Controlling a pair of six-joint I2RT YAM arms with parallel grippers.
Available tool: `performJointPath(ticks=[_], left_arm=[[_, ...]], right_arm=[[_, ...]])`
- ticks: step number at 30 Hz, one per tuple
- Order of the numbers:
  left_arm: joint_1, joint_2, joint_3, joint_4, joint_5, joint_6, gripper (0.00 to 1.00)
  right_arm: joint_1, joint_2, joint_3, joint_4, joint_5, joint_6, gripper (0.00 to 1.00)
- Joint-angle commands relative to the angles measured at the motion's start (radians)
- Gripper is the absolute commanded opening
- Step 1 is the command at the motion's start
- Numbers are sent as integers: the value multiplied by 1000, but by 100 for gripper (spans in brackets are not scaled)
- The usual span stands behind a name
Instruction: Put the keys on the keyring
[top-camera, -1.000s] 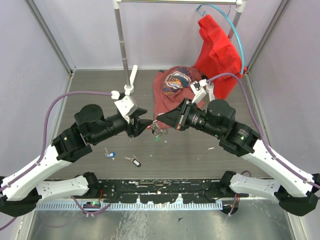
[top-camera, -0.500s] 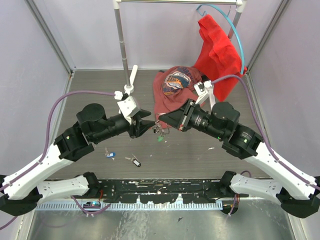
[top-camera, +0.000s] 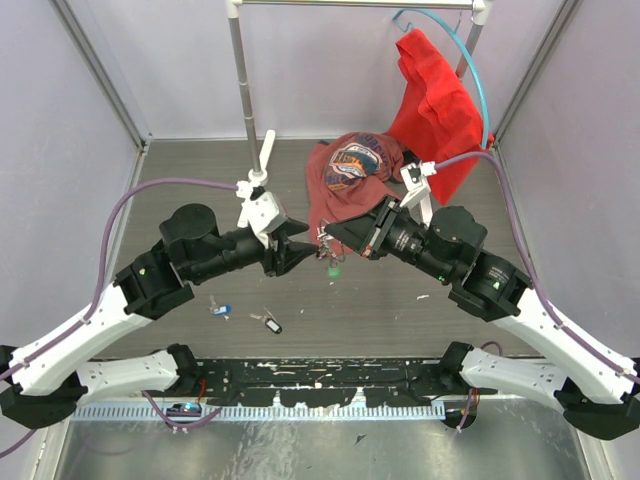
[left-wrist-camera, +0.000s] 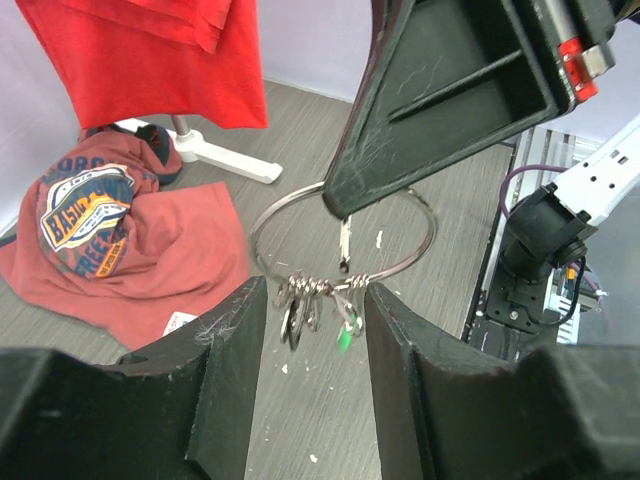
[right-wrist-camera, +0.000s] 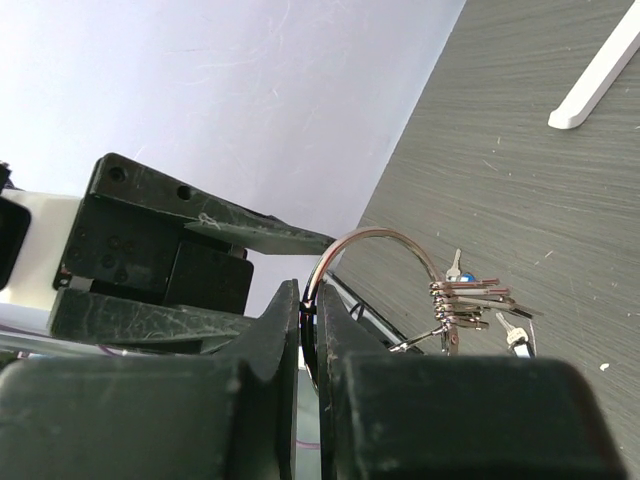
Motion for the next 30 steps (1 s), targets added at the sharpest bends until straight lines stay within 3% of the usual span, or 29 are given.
performJointPath(ticks=[1, 15, 18, 21, 25, 27, 30], left_arm=[[-3, 15, 47, 56, 47, 1, 51], [-2, 44, 55, 88, 29, 8, 33], [-2, 49, 60, 87, 30, 9, 21], [-2, 51, 63, 86, 31, 10, 1], [-3, 50, 69, 70, 38, 21, 0], [-2, 52, 74, 61, 38, 26, 0], [-3, 53, 76, 55, 38, 27, 0]], right_arm=[[0, -4, 16, 73, -12, 5, 0], [0, 14, 30, 59, -57, 8, 0], [0, 16, 30, 59, -60, 10, 0], [0, 16, 32, 58, -60, 9, 0], [0, 15, 35, 52, -53, 16, 1], [0, 16, 37, 48, -51, 25, 8], [0, 23, 48, 38, -53, 33, 27]])
